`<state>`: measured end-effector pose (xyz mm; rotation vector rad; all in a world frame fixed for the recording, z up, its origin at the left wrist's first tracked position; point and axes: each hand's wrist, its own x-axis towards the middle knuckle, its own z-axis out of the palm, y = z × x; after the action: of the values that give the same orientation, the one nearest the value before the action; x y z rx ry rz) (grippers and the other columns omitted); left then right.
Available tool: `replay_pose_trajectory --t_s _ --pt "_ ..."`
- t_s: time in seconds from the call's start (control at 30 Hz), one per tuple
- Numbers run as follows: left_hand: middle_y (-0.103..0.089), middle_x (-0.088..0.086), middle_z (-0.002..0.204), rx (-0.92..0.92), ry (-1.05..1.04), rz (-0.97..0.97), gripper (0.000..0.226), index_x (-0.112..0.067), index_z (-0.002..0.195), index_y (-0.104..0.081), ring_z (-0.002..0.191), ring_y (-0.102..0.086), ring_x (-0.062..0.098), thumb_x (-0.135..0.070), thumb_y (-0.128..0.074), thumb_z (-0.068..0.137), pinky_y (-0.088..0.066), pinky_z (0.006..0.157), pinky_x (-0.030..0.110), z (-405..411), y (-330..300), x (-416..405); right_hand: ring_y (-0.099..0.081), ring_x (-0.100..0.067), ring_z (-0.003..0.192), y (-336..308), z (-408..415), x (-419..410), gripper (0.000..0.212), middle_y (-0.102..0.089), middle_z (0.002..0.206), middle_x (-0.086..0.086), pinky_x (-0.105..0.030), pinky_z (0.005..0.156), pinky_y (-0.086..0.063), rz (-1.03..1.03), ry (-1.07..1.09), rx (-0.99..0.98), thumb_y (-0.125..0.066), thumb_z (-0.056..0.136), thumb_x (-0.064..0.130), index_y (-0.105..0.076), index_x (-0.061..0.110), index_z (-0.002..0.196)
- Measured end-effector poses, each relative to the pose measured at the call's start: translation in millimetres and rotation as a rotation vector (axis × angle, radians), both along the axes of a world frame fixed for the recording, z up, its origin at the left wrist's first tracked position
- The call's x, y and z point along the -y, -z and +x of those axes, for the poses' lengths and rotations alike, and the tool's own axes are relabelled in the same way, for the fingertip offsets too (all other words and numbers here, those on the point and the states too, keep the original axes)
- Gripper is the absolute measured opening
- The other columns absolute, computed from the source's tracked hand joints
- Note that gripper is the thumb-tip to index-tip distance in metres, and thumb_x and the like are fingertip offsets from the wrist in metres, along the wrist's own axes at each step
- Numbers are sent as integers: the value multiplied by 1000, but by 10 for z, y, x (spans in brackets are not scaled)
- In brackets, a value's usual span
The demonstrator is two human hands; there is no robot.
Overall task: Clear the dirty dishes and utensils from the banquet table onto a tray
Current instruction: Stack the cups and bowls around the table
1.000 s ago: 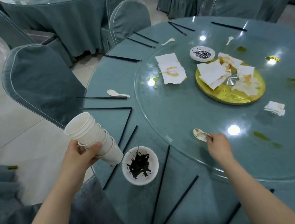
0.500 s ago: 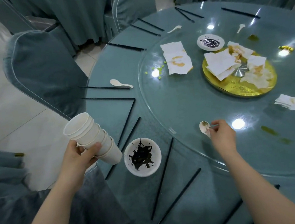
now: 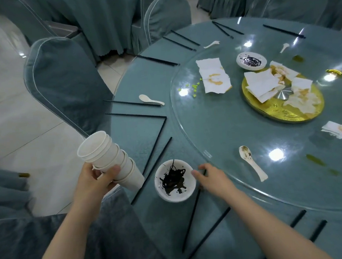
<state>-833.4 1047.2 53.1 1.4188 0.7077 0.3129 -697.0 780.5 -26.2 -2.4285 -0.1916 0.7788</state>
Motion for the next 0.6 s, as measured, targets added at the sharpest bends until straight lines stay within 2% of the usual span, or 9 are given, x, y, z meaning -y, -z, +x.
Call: replay_pose_trajectory --t_s 0.07,0.13,0.23,0.33,0.47,0.53,0.6 --pt "-63 8 118 4 20 -6 44 -16 123 -51 105 -62 26 -7 -66 84 -53 84 44 -22 -8 -7 -61 -15 67 -13 -90 -168 32 -67 96 -2 -28 61 -49 46 -48 -105 -50 89 47 -53 21 108" --pt "-64 5 115 10 42 9 41 -22 118 -54 105 -62 24 -6 -67 83 -53 84 44 -34 -20 5 -61 -20 55 -38 -140 -277 16 -68 85 -5 -34 60 -55 95 -56 -135 -49 87 25 -57 16 97" --pt "-66 -1 109 9 71 27 39 -31 108 -56 102 -63 21 -6 -69 82 -54 83 42 -63 -48 38 -58 -17 48 -88 -187 -261 12 -61 67 -1 -30 54 -51 172 20 -125 -46 82 9 -56 16 82" --pt "-67 -3 107 20 117 23 41 -30 111 -55 99 -65 18 -6 -69 81 -55 80 38 -73 -77 87 -59 -14 53 -152 -246 -77 13 -61 72 3 -21 48 -46 195 110 -81 -48 82 9 -55 18 89" --pt "-67 4 112 81 215 -9 44 -19 121 -53 99 -63 22 0 -66 83 -53 83 42 37 -179 225 -58 -12 53 -334 -340 292 13 -64 75 1 -22 45 -46 270 288 -8 -51 82 9 -56 19 87" --pt "-69 -1 102 108 262 -1 39 -25 111 -56 90 -64 18 2 -65 84 -51 81 42 116 -223 337 -61 -12 57 -443 -416 477 17 -66 81 -1 -21 44 -46 331 390 27 -52 82 8 -58 19 93" --pt "-70 -9 95 139 314 -17 38 -28 103 -55 81 -67 7 4 -63 84 -55 74 31 196 -268 483 -62 -10 63 -564 -539 673 21 -67 85 0 -18 44 -45 375 488 83 -53 83 7 -60 21 97"
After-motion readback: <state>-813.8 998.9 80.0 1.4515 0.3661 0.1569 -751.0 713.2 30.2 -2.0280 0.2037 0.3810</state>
